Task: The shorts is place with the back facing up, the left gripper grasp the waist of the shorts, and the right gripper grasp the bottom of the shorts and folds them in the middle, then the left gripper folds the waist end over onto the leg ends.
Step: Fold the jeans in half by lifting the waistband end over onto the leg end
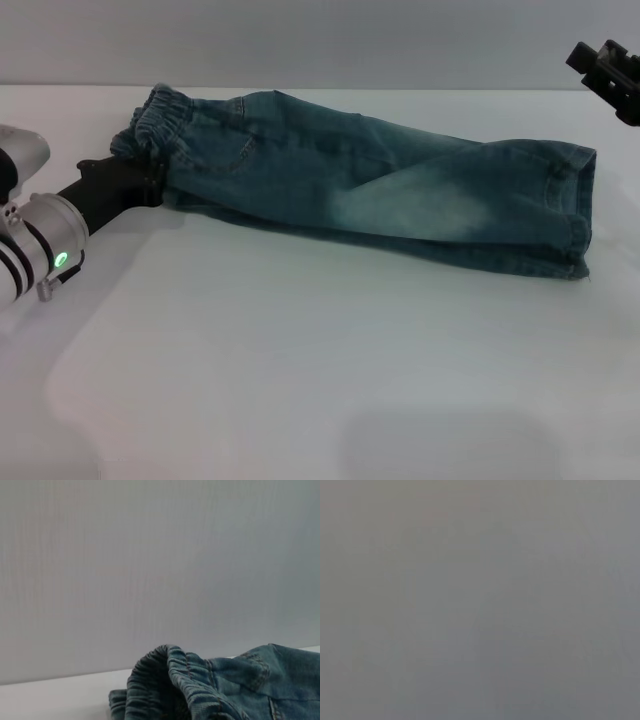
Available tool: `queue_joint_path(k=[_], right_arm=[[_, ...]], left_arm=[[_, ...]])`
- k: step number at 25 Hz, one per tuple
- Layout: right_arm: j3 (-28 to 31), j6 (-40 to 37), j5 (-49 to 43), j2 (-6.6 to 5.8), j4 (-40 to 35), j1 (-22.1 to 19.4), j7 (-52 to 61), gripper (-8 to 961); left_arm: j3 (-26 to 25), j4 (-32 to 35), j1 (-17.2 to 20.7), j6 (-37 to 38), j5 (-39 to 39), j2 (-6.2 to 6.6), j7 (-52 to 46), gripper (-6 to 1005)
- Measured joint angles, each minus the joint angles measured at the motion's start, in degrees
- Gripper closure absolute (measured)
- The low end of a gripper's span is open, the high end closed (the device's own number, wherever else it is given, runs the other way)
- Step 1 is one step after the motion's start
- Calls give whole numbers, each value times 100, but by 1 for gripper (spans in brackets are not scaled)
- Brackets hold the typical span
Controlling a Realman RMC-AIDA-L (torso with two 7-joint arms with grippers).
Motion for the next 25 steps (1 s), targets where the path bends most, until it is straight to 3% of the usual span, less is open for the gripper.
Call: queue_joint_path(k=[18, 25], right_arm=[[48, 339, 0, -9, 321, 87, -356, 382], [52, 946, 213, 5, 567, 176, -395, 382]], left_arm=[[-20, 1, 75, 774, 0, 9, -51, 866], [7, 1, -27, 973, -1, 9, -130, 866]])
